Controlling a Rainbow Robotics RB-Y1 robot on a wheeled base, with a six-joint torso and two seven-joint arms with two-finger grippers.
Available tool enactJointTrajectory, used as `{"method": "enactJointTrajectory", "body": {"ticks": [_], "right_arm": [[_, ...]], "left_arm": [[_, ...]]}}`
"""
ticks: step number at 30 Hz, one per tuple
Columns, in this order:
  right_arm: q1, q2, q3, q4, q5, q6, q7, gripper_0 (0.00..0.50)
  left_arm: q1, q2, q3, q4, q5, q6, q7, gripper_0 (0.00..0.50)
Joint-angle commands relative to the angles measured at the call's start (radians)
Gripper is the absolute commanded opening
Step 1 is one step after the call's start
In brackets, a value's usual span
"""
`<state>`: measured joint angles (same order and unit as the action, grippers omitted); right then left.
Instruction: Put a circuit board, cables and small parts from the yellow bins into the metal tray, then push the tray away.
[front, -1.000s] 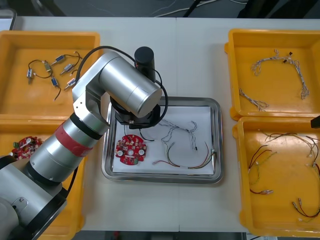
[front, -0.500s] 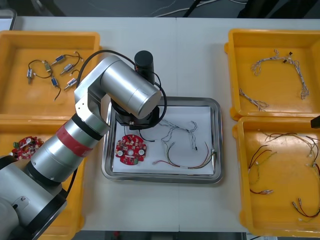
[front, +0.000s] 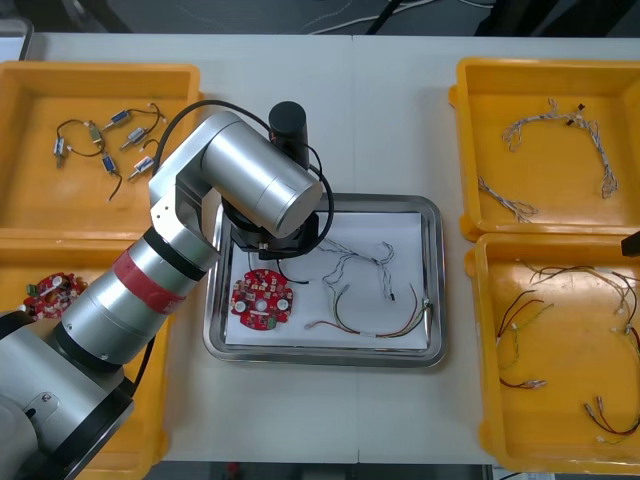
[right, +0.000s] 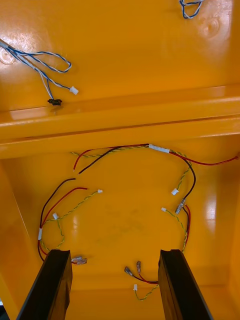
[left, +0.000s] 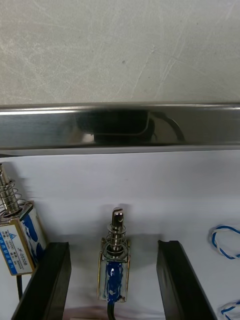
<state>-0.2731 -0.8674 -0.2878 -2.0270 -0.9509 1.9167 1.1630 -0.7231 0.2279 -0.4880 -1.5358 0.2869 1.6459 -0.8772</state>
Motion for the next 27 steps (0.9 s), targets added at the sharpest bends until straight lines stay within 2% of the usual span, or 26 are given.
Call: {"method": "enactJointTrajectory", "body": {"ticks": [1,8,18,23,27], "right_arm": [[0.012,-0.035,-0.033,-0.027,-0.008,0.003,-0.006,0.5],[0.012,-0.035,-0.033,-0.027,-0.008,0.003,-0.006,0.5],[0.012,-0.035,-0.033,-0.027,-0.008,0.003,-0.006,0.5],[0.012,-0.035,-0.033,-0.027,-0.008,0.003,-0.006,0.5],[0.012,-0.035,-0.033,-0.027,-0.008,0.003,-0.006,0.5]], "left_arm": [[-0.039,-0.028,-0.02,-0.02,-0.009,-0.008,0.055,0.5],[-0.039,-0.028,-0.012,-0.05,-0.003,0.015,0.061,0.5],[-0.044,-0.022,0.066,-0.208,0.047,0.14,0.067,0.5],[-0.058,0.01,0.111,-0.307,0.083,0.222,0.078,0.5],[-0.068,0.071,0.16,-0.382,0.138,0.274,0.075,0.5]]}}
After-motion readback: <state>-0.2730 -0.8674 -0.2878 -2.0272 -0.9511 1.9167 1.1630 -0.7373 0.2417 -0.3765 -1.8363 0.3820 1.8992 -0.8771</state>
